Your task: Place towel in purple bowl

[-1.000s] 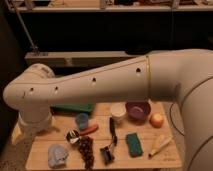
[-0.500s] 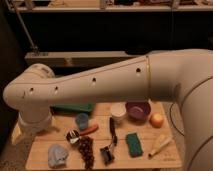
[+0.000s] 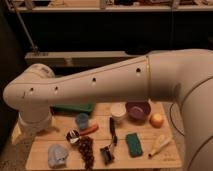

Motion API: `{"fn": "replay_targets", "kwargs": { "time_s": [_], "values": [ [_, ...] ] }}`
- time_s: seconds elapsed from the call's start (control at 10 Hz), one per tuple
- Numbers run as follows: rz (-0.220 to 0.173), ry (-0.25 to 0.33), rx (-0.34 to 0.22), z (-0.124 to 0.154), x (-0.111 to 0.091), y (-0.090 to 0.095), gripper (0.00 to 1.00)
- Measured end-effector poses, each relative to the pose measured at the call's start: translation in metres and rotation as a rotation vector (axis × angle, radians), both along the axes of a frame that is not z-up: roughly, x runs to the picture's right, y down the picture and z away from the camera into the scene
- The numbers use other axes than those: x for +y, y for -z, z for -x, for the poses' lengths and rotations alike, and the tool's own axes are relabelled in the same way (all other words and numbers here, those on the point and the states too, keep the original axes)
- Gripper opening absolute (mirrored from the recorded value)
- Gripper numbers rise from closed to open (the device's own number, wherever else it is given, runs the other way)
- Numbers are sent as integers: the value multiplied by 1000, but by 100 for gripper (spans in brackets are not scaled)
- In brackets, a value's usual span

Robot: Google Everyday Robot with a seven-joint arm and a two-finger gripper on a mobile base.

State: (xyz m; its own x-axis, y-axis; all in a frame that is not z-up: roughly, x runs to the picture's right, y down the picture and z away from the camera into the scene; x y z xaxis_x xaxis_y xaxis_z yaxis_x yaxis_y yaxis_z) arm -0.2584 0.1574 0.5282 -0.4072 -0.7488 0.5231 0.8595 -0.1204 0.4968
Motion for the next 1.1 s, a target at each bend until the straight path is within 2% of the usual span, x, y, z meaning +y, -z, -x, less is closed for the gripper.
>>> {"fn": "replay_targets", "kwargs": {
  "time_s": [0.2, 0.4, 0.5, 0.7, 0.9, 1.1],
  "values": [
    [9, 13, -1, 3, 6, -2, 80],
    [40, 36, -10, 13, 28, -12, 80],
    [69, 50, -10, 17, 47, -24, 80],
    [113, 79, -7, 25, 81, -34, 80],
    [172, 112, 17, 28, 122, -46, 80],
    [223, 116, 40, 23, 150, -59, 80]
  ]
}}
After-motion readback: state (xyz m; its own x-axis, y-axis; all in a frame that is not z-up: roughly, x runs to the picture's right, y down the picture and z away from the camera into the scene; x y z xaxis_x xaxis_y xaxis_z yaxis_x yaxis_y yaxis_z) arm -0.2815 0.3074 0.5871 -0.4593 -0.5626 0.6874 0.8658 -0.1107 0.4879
